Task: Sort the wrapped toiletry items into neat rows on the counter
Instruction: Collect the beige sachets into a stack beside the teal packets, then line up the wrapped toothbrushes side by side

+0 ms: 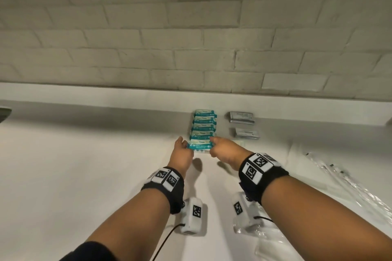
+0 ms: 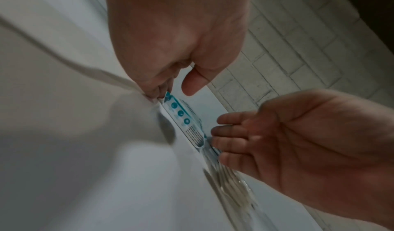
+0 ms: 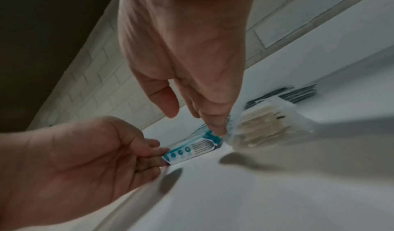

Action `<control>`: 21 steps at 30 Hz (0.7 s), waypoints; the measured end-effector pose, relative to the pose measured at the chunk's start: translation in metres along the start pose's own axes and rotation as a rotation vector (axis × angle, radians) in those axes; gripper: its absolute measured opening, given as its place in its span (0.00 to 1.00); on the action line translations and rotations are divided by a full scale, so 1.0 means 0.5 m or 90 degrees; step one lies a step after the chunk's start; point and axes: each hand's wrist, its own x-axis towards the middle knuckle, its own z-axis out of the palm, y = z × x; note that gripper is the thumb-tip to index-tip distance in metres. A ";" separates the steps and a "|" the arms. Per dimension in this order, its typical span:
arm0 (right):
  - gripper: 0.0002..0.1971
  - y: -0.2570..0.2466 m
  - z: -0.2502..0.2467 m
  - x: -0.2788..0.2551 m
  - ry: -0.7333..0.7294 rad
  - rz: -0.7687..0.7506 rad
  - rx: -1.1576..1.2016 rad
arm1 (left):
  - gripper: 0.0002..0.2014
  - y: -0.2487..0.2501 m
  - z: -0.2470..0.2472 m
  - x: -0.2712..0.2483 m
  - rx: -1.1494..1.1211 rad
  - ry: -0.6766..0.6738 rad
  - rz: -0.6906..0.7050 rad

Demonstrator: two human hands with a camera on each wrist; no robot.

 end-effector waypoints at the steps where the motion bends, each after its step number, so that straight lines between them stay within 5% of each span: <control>1: 0.29 0.002 0.005 0.011 -0.005 0.005 -0.016 | 0.36 -0.001 0.001 0.003 -0.004 -0.003 -0.002; 8: 0.24 -0.004 0.027 0.041 -0.027 -0.002 -0.233 | 0.37 -0.016 0.006 0.031 0.006 -0.002 0.005; 18: 0.19 0.011 -0.095 -0.073 -0.049 -0.073 0.026 | 0.31 -0.002 0.000 -0.013 0.089 0.082 0.047; 21: 0.16 0.051 -0.157 -0.146 -0.043 -0.080 0.021 | 0.25 0.007 0.024 -0.074 0.122 0.005 0.110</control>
